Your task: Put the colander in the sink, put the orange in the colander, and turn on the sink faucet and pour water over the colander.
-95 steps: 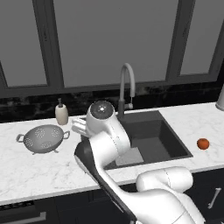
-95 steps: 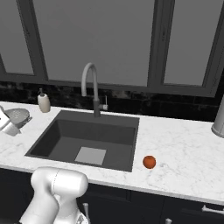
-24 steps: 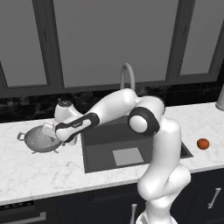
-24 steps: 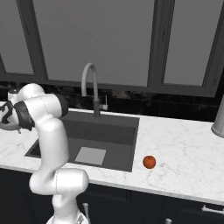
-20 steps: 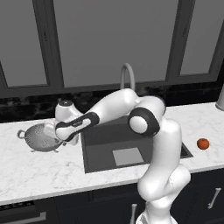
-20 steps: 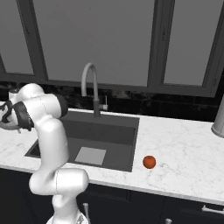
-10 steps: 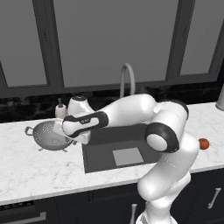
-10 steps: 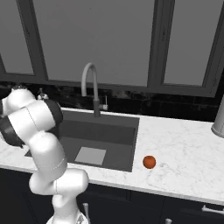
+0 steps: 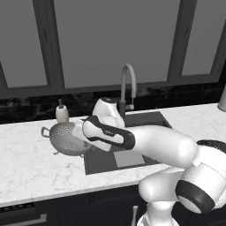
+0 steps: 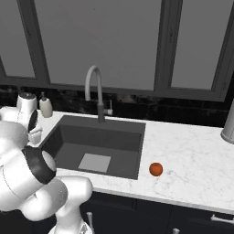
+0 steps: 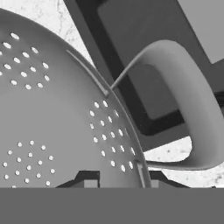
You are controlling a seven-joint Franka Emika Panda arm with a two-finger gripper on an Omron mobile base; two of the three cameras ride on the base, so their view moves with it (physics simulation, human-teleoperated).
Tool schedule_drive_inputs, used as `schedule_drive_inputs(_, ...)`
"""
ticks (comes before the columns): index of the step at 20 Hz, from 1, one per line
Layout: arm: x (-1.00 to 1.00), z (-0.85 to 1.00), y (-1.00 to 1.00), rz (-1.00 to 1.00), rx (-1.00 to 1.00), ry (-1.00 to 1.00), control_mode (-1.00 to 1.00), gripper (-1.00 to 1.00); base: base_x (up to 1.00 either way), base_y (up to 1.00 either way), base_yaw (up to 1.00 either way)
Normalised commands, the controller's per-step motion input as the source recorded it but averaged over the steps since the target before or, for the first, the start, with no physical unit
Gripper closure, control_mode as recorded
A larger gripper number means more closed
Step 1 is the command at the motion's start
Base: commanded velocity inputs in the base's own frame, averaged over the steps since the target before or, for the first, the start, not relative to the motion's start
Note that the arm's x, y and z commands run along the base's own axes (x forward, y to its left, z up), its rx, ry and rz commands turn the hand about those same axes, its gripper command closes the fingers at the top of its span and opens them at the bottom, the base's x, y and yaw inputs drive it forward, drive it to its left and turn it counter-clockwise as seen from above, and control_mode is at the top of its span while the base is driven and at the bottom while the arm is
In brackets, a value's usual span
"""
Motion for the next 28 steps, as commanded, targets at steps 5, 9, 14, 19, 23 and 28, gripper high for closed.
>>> schedule_drive_inputs(5,-0.67,0.39,-0.66,0.0,0.0,0.08,-1.0,1.0,0.0,0.0,0.0)
schedule_drive_inputs(9,-0.51,0.5,-0.65,0.0,0.0,0.24,-1.0,1.0,0.0,0.0,0.0)
schedule_drive_inputs(14,-0.49,0.43,-0.64,0.0,0.0,0.23,-1.0,1.0,0.0,0.0,0.0)
schedule_drive_inputs(19,-0.37,0.35,-0.59,0.0,-0.01,0.17,-1.0,1.0,0.0,0.0,0.0)
schedule_drive_inputs(23,-0.17,0.28,-0.65,0.0,-0.04,0.02,-1.0,1.0,0.0,0.0,0.0)
schedule_drive_inputs(28,-0.17,0.21,-0.73,0.03,-0.03,0.0,-1.0,1.0,0.0,0.0,0.0)
